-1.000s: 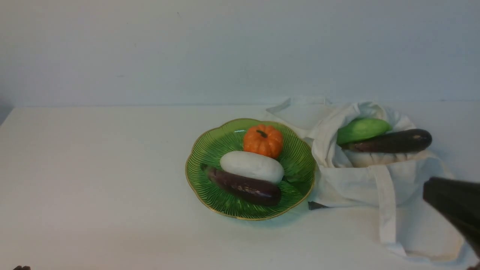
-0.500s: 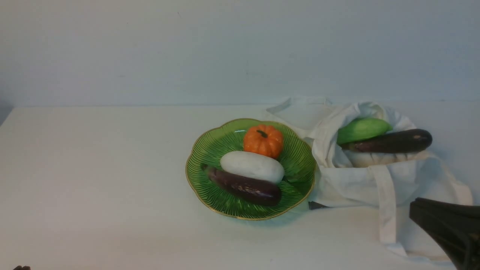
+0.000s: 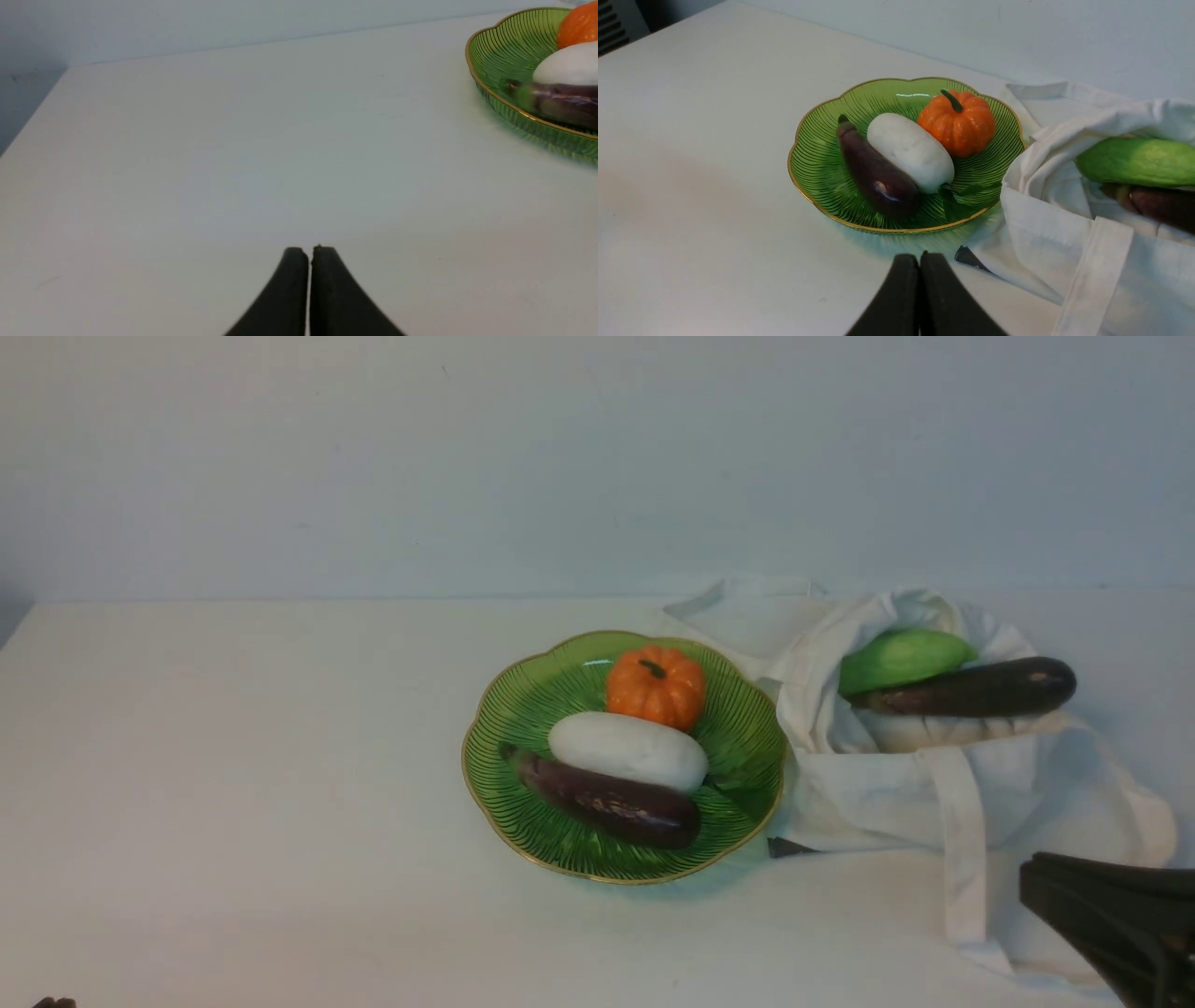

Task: Take vegetables from cloth bag on white table place on plate.

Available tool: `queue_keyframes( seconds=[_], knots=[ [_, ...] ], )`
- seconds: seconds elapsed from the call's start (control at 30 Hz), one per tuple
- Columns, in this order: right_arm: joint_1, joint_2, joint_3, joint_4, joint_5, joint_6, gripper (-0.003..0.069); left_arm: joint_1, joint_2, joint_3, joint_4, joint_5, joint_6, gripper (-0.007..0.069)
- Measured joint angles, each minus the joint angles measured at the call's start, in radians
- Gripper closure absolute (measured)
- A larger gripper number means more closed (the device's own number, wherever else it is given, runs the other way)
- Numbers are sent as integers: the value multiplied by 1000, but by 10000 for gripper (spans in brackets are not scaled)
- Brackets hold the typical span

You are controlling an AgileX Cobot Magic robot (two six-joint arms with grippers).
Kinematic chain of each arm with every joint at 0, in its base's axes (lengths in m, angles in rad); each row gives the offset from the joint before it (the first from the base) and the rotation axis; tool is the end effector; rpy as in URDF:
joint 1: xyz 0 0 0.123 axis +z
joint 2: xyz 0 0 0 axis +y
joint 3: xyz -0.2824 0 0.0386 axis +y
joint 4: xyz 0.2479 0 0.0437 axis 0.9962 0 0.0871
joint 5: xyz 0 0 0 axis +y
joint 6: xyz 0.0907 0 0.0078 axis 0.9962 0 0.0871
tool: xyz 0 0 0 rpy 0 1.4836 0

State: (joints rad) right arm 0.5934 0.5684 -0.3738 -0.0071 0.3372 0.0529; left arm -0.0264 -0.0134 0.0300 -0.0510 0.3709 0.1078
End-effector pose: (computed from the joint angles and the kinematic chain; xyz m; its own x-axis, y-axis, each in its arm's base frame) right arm 0.0968 0.0650 0.2632 -0.3819 -0.2019 -0.9019 -0.5404 0.8404 0.0407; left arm 0.0526 -0.0031 0.1704 -0.2921 0.0680 -0.9540 0.0617 0.9967 0.0521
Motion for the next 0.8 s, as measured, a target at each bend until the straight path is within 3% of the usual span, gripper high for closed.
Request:
queue_keyframes(
  seconds=[0.23,0.6,0.8],
  knots=[
    [-37,-73,3,-14,5,0,673,0,0,0,0,0,0,629],
    [-440,-433,221,45,8,-77,673,0,0,0,0,0,0,629],
    [-530,-546,328,45,42,-79,673,0,0,0,0,0,0,629]
  ],
)
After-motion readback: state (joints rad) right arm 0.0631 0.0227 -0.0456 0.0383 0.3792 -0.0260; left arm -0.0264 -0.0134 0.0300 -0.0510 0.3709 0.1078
